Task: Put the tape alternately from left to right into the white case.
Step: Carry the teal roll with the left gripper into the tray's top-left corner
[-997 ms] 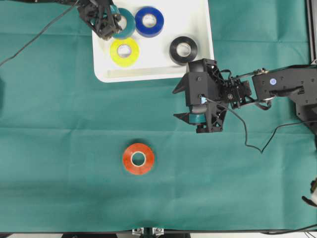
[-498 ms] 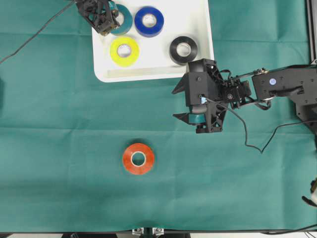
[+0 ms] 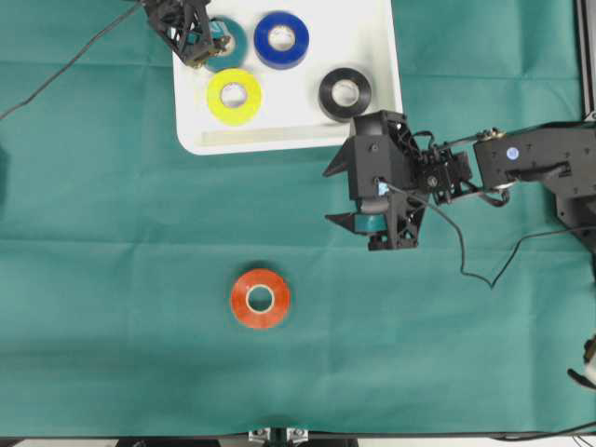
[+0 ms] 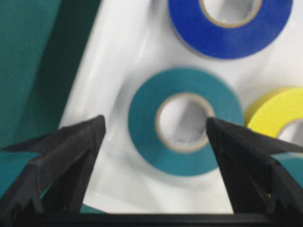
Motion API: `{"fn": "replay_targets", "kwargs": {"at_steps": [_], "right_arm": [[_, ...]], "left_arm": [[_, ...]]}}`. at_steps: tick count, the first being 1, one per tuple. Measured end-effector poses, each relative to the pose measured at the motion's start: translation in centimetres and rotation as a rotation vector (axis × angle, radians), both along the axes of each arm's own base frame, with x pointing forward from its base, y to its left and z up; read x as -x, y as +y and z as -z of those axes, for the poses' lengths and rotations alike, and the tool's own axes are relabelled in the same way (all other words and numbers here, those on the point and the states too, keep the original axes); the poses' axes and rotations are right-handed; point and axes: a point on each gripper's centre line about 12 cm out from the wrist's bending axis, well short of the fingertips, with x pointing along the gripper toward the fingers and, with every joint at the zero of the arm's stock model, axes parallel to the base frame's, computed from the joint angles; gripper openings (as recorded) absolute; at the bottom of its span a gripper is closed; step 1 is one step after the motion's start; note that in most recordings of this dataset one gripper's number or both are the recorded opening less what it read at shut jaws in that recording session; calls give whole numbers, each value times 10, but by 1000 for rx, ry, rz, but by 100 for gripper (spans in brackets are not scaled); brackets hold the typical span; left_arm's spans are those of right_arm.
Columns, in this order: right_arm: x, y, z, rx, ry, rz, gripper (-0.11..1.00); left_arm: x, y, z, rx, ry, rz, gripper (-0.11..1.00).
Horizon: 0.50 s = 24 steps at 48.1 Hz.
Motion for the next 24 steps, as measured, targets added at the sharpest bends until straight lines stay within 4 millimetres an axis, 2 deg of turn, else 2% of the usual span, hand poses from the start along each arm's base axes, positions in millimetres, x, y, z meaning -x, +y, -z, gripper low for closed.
{"fn": "replay_targets", "kwargs": {"at_steps": [2, 6, 24], "right_arm": [[0, 0, 1, 0, 2, 0, 78], [0, -1, 1, 0, 2, 2, 78], [0, 0, 1, 0, 2, 0, 78]], "left_arm": [[0, 0, 0, 0, 0, 0, 84], [0, 0, -1, -1, -1, 0, 78], [0, -2, -2, -2, -4, 3, 78]]}}
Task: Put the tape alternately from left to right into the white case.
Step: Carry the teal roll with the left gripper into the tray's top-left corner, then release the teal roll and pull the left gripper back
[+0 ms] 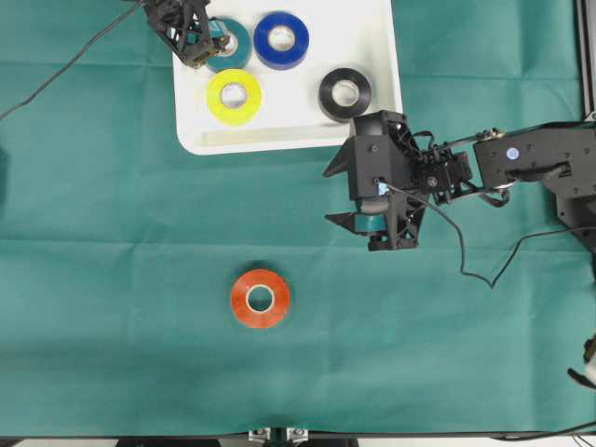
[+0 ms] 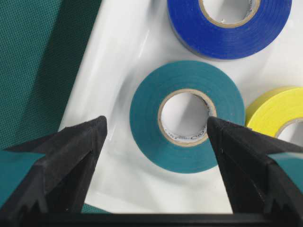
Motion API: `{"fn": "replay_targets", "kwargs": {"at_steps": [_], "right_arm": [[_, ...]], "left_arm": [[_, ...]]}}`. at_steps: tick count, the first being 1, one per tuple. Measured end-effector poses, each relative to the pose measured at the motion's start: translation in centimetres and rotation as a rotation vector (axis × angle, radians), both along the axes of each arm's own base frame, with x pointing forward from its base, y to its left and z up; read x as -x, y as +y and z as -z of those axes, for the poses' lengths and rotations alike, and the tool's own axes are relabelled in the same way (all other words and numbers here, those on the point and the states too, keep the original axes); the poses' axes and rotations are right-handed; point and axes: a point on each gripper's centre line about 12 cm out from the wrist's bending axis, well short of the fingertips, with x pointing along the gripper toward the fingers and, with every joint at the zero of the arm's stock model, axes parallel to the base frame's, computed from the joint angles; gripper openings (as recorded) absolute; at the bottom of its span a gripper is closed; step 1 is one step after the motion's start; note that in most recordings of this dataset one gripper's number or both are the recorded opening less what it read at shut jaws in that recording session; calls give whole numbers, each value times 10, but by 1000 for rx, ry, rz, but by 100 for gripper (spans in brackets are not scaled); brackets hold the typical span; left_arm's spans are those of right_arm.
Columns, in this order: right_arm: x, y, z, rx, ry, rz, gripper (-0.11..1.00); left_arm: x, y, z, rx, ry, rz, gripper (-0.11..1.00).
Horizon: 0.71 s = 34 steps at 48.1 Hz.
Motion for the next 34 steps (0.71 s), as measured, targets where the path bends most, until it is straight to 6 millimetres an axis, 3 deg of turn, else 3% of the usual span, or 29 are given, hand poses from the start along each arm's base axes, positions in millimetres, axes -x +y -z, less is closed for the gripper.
{"fn": "replay_targets", "kwargs": {"at_steps": [10, 34], "right_arm": [[0, 0, 0, 1, 0, -1, 78], [0, -1, -1, 1, -2, 1, 78]], "left_arm": [[-5, -15, -8, -9, -16, 38, 78], [-14, -89, -14, -5, -20, 219, 78]]}}
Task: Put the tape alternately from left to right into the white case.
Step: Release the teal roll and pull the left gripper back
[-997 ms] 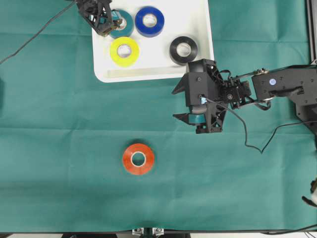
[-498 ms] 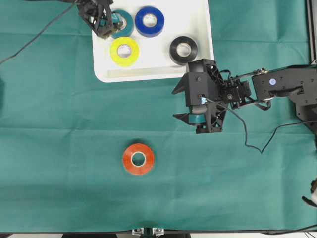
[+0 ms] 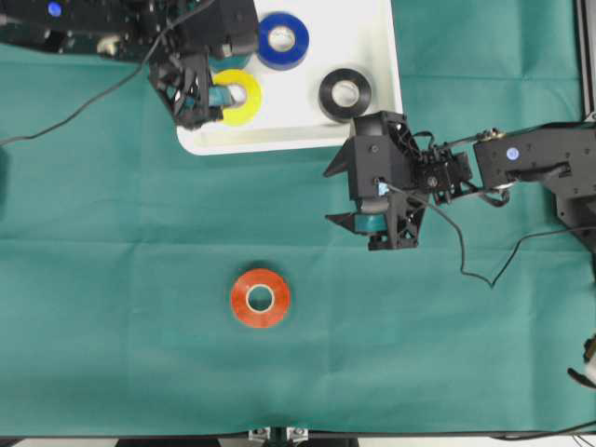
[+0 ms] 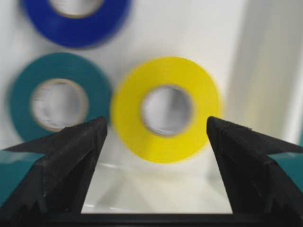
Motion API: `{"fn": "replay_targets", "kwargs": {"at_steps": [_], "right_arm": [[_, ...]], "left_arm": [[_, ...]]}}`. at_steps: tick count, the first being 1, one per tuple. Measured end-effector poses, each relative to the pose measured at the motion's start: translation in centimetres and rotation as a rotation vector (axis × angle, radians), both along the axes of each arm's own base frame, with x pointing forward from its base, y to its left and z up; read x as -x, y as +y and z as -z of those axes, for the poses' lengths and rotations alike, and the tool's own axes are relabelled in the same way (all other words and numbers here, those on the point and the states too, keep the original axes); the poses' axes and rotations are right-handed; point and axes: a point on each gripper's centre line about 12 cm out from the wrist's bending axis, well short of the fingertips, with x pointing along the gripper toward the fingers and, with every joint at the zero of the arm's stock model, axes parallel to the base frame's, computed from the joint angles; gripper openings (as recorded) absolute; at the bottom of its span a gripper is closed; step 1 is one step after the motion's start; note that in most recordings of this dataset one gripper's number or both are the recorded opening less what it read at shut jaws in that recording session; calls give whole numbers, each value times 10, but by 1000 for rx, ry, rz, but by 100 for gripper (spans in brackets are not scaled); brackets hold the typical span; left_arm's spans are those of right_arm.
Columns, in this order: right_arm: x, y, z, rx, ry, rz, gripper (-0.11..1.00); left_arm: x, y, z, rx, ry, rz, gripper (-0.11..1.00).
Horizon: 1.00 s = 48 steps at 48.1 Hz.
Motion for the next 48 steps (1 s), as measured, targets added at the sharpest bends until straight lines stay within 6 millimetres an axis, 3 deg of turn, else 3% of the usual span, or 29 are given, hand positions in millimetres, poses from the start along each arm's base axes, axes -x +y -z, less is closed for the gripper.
{"fn": "replay_targets", "kwargs": {"at_steps": [21, 34, 48], "right_arm": [[0, 1, 0, -1, 0, -1, 78], [0, 1, 1, -1, 2, -1, 78], [6, 0, 7, -1, 31, 8, 78]], "left_arm": [[4, -66, 3, 11, 17, 159, 78], [7, -78, 7, 12, 28, 192, 77], [7, -78, 8, 11, 23, 192, 77]]}}
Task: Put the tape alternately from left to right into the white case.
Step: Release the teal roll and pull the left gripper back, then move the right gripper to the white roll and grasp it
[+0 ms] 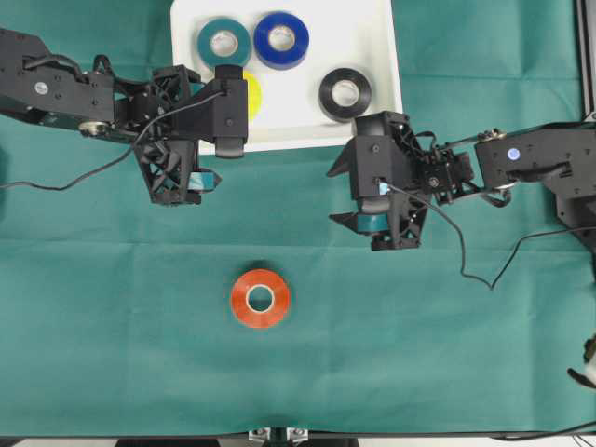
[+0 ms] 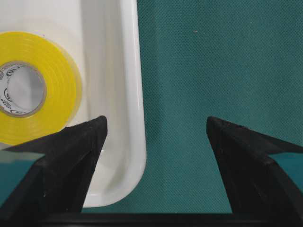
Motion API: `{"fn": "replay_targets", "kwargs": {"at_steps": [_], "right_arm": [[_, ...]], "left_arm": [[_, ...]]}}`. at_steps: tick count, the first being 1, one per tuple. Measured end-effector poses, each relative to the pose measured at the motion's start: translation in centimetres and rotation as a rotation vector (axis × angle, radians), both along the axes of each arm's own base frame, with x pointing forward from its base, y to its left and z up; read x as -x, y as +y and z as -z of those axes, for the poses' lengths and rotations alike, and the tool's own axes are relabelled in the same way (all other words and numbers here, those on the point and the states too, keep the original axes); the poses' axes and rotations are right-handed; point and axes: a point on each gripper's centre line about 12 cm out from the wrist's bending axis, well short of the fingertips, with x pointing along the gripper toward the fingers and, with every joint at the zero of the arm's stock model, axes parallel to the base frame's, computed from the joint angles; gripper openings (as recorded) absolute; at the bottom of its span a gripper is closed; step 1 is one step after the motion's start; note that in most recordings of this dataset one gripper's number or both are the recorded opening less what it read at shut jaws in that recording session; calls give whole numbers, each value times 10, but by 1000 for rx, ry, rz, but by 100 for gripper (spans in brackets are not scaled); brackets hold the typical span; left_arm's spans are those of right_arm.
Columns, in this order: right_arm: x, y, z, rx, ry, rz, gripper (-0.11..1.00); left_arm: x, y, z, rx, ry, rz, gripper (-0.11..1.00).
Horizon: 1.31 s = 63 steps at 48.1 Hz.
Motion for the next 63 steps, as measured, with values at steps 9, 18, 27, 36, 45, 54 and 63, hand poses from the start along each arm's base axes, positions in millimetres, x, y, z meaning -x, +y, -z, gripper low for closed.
{"fn": "replay_targets", "kwargs": {"at_steps": [9, 18, 27, 36, 45, 54, 63], "right_arm": [[13, -2, 12, 8, 54, 5, 78], [29, -4, 10, 13, 69, 12, 78], [42, -5, 10, -2, 73, 33, 78], [51, -6, 17, -35, 100, 72, 78], [57, -8, 23, -50, 120, 99, 78], [62, -17, 28, -51, 137, 129, 78], [66, -24, 31, -54, 148, 157, 78]], "left_arm": [[0, 1, 0, 0, 0, -2, 77], [0, 0, -1, 1, -2, -1, 77], [0, 0, 0, 1, 0, -1, 77], [-1, 1, -1, 0, -9, -3, 77], [-1, 0, -1, 0, -12, -1, 77], [-1, 0, -1, 1, -12, -1, 77], [-2, -4, -1, -1, -12, 11, 77]]}}
